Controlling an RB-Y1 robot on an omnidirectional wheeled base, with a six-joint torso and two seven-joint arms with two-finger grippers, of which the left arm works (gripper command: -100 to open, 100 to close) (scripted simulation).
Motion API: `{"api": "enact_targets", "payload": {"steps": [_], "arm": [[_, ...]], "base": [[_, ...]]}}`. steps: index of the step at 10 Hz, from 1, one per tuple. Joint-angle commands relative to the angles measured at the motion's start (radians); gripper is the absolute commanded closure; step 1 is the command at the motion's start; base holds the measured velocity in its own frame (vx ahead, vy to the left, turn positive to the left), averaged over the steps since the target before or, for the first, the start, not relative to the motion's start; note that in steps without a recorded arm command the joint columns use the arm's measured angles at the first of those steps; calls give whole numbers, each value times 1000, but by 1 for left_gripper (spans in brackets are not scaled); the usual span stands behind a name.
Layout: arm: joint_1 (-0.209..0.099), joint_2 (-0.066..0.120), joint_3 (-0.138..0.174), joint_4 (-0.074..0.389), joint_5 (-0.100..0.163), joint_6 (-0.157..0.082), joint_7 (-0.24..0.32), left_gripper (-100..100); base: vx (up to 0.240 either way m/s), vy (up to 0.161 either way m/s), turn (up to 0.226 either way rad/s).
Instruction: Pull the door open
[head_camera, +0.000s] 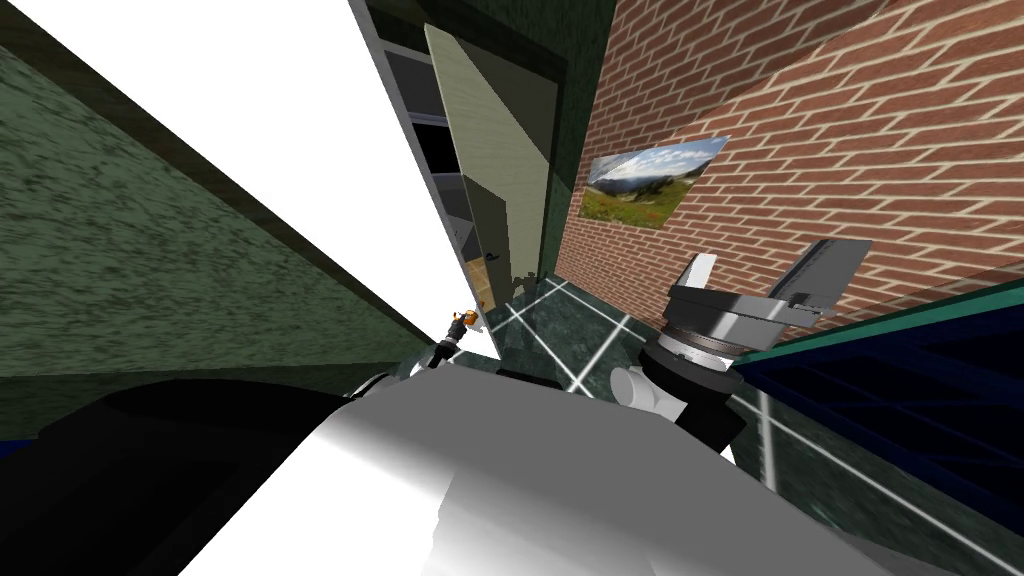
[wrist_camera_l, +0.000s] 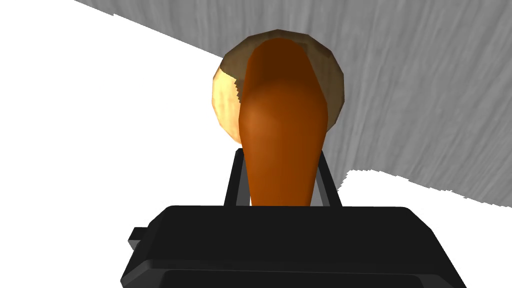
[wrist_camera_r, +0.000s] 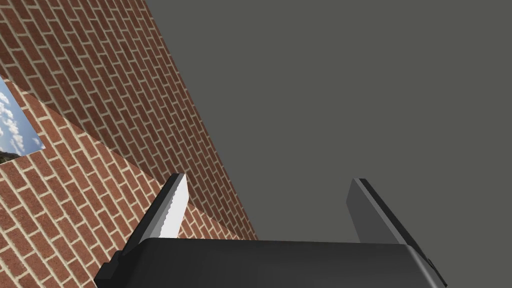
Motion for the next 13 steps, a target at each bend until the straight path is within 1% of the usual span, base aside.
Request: {"api": "enact_targets", "payload": {"steps": [1, 2, 3, 5, 6, 7, 8, 10, 11, 12, 13], "arm": [[-14, -12, -13, 31, -5, -14, 1, 100], [-14, -12, -13, 31, -5, -14, 1, 100], [-9, -8, -42, 10, 0, -12, 0, 100], [-9, -8, -42, 4, 0, -12, 0, 100], [-9, -8, -42, 10, 0, -12, 0, 100], [-5, -6, -63, -4, 4, -11, -1, 100], [-3, -4, -73, -12, 6, -10, -1, 100], [-3, -4, -73, -12, 6, -10, -1, 100], [1, -1, -95, -27, 9, -9, -2, 100], [3, 0, -105, -34, 11, -8, -2, 100], [3, 0, -105, -34, 11, -8, -2, 100]], "base": [[-73, 20, 20], [-28, 6, -5], [-106, 27, -16], [-77, 27, -12], [-8, -3, 8], [-66, 15, -7], [-93, 51, -28], [-49, 28, -2], [-85, 43, -5], [-108, 67, -13], [-80, 46, -13]]}}
